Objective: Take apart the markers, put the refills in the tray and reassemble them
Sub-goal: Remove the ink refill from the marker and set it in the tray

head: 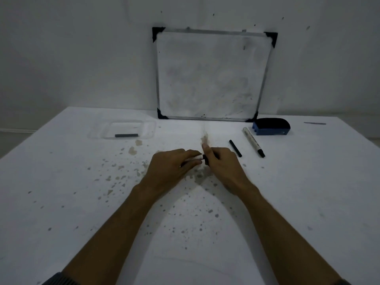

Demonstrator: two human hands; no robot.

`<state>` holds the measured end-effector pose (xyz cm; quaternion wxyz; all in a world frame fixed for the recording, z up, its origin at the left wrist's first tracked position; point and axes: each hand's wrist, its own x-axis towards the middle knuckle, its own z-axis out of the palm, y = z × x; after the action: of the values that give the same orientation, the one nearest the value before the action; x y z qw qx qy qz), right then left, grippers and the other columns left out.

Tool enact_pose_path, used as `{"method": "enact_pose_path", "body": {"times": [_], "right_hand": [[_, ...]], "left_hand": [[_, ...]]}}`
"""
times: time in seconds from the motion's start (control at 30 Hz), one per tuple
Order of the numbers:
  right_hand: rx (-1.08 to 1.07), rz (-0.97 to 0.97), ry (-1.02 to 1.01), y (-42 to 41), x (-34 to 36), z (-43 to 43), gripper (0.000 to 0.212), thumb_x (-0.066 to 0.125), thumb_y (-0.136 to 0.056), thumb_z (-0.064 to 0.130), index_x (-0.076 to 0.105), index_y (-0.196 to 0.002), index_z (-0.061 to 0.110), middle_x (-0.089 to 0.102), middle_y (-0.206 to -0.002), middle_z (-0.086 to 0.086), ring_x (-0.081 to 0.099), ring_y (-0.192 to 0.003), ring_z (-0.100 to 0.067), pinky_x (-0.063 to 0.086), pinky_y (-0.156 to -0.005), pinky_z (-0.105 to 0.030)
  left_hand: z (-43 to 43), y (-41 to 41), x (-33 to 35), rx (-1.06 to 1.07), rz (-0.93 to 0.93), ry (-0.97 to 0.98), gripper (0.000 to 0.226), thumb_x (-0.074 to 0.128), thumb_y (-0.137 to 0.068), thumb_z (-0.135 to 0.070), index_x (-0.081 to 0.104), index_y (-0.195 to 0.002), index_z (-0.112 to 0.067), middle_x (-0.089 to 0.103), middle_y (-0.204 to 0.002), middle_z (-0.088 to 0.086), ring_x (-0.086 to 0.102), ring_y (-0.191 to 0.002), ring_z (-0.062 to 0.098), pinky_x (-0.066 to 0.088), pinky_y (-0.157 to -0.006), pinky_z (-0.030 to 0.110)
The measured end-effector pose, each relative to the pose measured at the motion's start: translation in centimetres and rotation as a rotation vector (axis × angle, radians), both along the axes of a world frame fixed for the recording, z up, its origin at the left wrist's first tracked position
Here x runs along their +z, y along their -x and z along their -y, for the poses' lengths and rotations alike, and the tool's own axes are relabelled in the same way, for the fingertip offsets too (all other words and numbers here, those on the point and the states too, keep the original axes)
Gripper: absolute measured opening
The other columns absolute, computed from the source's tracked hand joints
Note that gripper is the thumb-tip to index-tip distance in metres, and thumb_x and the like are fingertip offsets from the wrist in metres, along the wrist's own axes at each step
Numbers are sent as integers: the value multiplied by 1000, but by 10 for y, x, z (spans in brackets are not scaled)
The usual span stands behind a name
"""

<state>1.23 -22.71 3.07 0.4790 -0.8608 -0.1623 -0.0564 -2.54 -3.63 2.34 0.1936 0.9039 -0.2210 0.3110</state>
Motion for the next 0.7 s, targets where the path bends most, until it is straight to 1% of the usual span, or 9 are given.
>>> {"method": "enact_pose_path", "body": {"times": [0.1, 0.17, 0.23, 0.33, 0.4, 0.5, 0.53, 0.6, 0.7], "right_hand": [[-17, -51, 4, -1, 0, -2, 64, 36, -103, 61, 58, -51, 32, 54, -45, 13, 50, -43, 1, 37, -51, -16], [-49, -26, 70, -2, 0, -6, 63, 35, -104, 58, 62, -56, 29, 57, -49, 10, 52, -47, -2, 38, -53, -19], [-97, 36, 108, -2, -1, -9, 64, 36, -108, 47, 52, -51, 21, 51, -47, 6, 46, -44, -6, 34, -51, -21], [-89, 113, 28, 4, -2, -15, 63, 38, -109, 31, 45, -47, 20, 44, -41, 7, 39, -34, -4, 30, -43, -22], [12, 348, 24, 10, 2, -17, 61, 34, -108, 26, 57, -54, 12, 48, -41, 2, 40, -31, -7, 35, -36, -26], [195, 614, 109, 13, 6, -17, 63, 26, -111, 25, 71, -82, -9, 56, -45, -8, 48, -31, -19, 35, -33, -21], [179, 668, 144, 13, 4, -19, 62, 29, -110, 28, 71, -79, -4, 56, -45, -5, 49, -31, -18, 32, -36, -19], [63, 464, 90, 17, 2, -21, 63, 32, -107, 44, 62, -58, 17, 50, -42, 5, 49, -34, -11, 32, -41, -17], [-63, 37, 59, 9, -4, -19, 67, 30, -104, 60, 48, -49, 25, 51, -47, 9, 49, -43, -4, 37, -49, -18]], "left_hand": [[5, -3, 0, -40, 49, -45, 33, 54, -106, -38, 75, -127, -23, 76, -83, 0, 66, -64, 17, 52, -56, 32], [5, -3, 0, -95, -50, 10, 32, 52, -107, -36, 74, -127, -23, 77, -89, -2, 67, -69, 14, 54, -60, 30], [3, -3, 2, -133, -219, 122, 31, 52, -107, -37, 76, -120, -22, 78, -88, -8, 65, -66, 4, 52, -64, 23], [-1, -3, 13, -175, -540, 282, 33, 54, -106, -43, 81, -106, -24, 68, -67, -16, 58, -54, 0, 44, -57, 12], [-13, -1, 23, -272, -824, 432, 40, 56, -101, -55, 83, -97, -24, 61, -59, -11, 47, -47, 5, 40, -49, 16], [-33, 4, 29, -425, -1201, 649, 62, 64, -93, -62, 63, -80, -2, 44, -59, -7, 34, -48, 11, 32, -44, 20], [-36, 6, 28, -411, -1218, 658, 67, 65, -91, -64, 61, -82, 2, 44, -60, -6, 34, -47, 11, 32, -44, 21], [-30, 8, 23, -269, -1042, 520, 60, 60, -93, -65, 75, -91, -7, 59, -64, -4, 44, -47, 12, 41, -46, 24], [-13, 7, 12, -83, -590, 282, 37, 58, -100, -52, 78, -121, -29, 80, -103, -13, 73, -78, 1, 63, -79, 29]]}}
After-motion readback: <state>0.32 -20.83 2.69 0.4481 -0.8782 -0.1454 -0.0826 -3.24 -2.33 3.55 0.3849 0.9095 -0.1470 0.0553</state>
